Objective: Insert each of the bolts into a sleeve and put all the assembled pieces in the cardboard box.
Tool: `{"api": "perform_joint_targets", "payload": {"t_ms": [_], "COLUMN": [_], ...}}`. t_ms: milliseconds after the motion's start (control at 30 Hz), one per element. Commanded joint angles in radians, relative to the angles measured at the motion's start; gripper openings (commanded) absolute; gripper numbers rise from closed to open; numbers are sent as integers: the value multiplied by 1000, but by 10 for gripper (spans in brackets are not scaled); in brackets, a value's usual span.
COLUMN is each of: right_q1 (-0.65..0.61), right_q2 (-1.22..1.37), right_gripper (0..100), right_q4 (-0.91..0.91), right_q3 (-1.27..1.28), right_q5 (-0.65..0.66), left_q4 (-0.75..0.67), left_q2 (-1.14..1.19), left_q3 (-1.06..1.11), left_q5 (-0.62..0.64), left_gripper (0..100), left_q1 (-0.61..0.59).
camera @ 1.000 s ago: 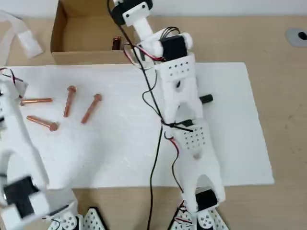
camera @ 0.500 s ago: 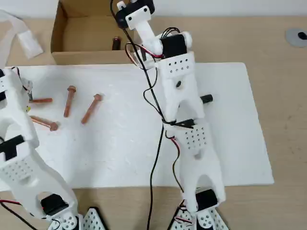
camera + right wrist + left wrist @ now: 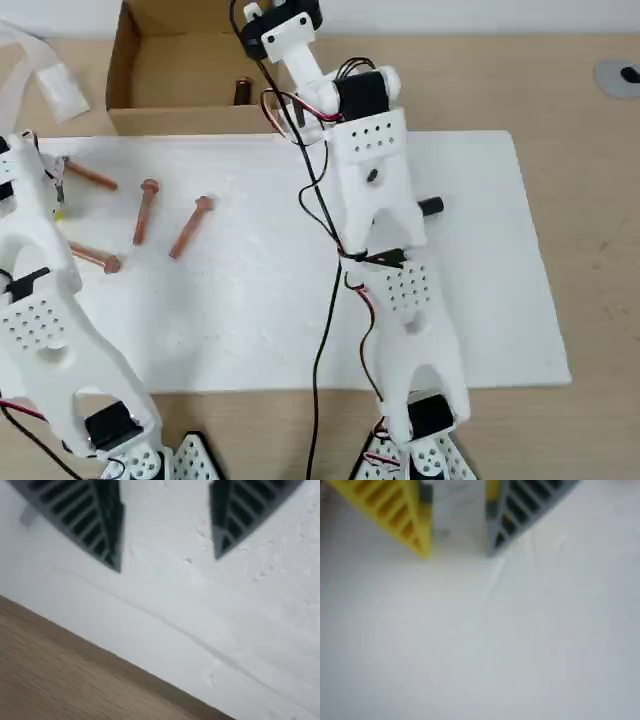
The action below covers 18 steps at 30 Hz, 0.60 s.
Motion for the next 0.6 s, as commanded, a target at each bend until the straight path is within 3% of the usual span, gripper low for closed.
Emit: {"api": "perform_joint_targets", "payload": {"t_ms": [0, 67, 233, 367, 567], "right_q1": [21, 21, 19, 19, 18], "right_q2": [-87, -85, -85, -85, -84], "right_gripper": [152, 152, 152, 152, 152], "right_q4": [20, 20, 20, 20, 20], "right_q3": [2, 2, 4, 4, 4], "right_q5": [8, 8, 8, 8, 8], "left_q4": [48, 109, 339, 497, 519], "left_q2": [8, 8, 8, 13, 21], "left_q3": [-95, -160, -410, -631, -715], "left_q5": [-95, -183, -345, -377, -381], "left_gripper": [42, 13, 48, 112, 126], "left_q1": [15, 26, 49, 60, 101]}}
